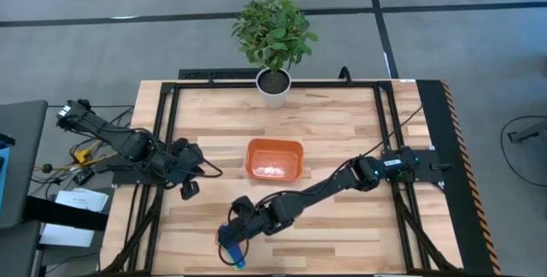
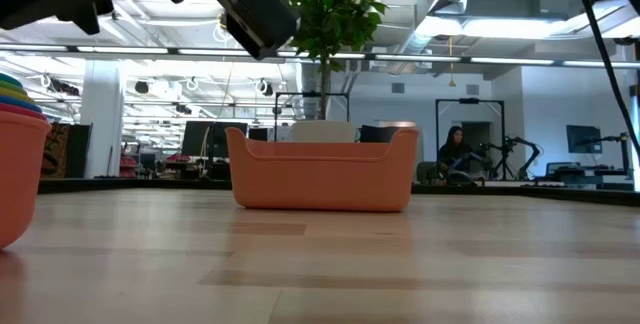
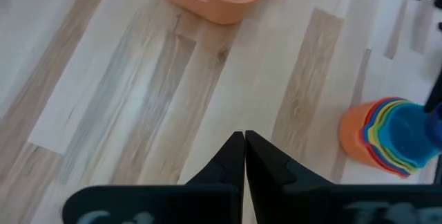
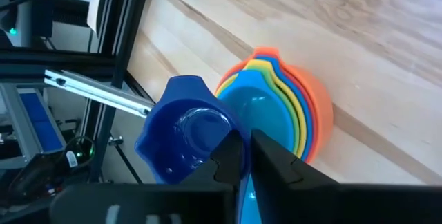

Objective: Nest measuring cups in basket
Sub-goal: Stack the dark blue measuring cup on top of the light blue measuring cup, then put the colored measuring cups into the orange bin

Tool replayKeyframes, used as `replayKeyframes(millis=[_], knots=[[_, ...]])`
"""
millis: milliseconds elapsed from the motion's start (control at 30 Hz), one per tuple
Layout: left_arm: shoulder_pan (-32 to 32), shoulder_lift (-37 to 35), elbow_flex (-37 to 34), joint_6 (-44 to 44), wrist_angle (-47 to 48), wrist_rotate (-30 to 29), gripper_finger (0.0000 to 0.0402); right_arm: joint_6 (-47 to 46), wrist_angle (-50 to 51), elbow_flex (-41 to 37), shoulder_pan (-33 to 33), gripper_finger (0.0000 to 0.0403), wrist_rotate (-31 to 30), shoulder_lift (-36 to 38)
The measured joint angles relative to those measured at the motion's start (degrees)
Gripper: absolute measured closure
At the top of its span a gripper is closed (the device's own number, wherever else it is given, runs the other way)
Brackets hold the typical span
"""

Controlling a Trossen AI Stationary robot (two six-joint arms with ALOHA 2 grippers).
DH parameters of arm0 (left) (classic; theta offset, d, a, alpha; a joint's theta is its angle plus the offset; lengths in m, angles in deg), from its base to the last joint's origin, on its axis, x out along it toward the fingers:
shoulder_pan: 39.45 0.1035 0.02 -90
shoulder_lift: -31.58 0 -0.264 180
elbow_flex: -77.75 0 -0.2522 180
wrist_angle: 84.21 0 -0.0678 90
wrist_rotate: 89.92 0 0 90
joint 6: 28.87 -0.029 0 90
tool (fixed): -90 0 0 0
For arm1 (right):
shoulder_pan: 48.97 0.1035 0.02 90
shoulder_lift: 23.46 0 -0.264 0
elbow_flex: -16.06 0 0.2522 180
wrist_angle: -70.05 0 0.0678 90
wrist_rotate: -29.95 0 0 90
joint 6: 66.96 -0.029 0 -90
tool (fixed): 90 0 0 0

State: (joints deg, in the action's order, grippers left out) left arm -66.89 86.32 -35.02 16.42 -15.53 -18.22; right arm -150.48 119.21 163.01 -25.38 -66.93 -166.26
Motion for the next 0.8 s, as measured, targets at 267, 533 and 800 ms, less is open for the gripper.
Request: replayKeyframes(millis=[267, 533, 800], knots=[[0.0, 0.0, 0.0, 1.08, 1.65, -0.08, 0.0401, -0.14, 0.17, -0.02, 0.03, 0.0306, 0.12, 0.0], [0.0, 0.0, 0.0, 1.51, 1.63, 0.05, 0.0401, 0.02, 3.41, -0.02, -0.02, 0.025, 0.08, 0.0], [-1.31, -0.32, -0.02, 2.05, 1.59, 11.03, 0.0401, 2.99, 5.45, -0.09, -0.37, 0.0256, 0.36, 0.82]])
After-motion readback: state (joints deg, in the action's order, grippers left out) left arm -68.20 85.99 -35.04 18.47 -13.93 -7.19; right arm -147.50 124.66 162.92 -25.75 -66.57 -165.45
